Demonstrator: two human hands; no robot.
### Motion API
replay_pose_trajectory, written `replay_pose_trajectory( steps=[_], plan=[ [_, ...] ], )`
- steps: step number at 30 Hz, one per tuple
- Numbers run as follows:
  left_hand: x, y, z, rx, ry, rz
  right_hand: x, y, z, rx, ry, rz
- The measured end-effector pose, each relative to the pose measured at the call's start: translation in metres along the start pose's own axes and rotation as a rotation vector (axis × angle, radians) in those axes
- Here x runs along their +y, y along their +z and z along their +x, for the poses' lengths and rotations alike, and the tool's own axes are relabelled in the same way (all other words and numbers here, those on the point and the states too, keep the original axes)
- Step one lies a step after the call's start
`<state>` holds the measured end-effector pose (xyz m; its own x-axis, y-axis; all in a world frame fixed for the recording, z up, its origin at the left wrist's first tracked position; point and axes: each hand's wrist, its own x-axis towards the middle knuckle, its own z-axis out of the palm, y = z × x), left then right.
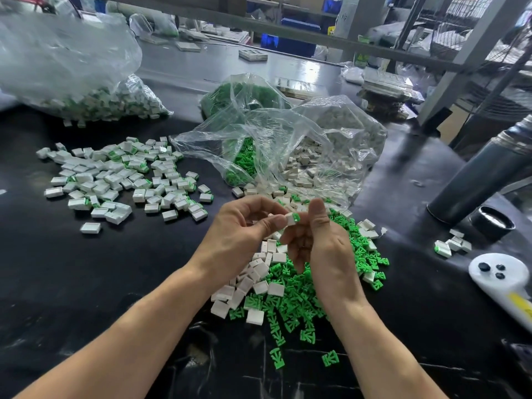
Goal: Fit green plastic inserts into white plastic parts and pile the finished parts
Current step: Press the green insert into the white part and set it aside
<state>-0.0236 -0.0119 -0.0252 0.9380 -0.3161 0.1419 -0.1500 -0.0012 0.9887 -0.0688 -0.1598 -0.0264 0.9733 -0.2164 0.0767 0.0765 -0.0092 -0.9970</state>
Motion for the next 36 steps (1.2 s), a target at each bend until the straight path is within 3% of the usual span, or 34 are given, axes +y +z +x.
replay_pose_trajectory(
  steps=[7,13,20,36],
  plan=[
    [0.001,0.011,-0.004,-0.076,0.046,-0.013,-0.001,0.005,0.0,-0.008,0.076,-0.014],
    [0.005,0.017,-0.009,-0.108,0.048,-0.031,-0.001,0.01,0.0,0.016,0.017,0.016],
    [0.006,0.017,-0.009,-0.062,0.04,0.032,0.0,0.011,0.001,-0.041,-0.024,0.036],
    [0.004,0.019,-0.01,-0.023,0.058,0.005,0.008,0.016,0.003,0.08,-0.129,-0.143]
  ],
)
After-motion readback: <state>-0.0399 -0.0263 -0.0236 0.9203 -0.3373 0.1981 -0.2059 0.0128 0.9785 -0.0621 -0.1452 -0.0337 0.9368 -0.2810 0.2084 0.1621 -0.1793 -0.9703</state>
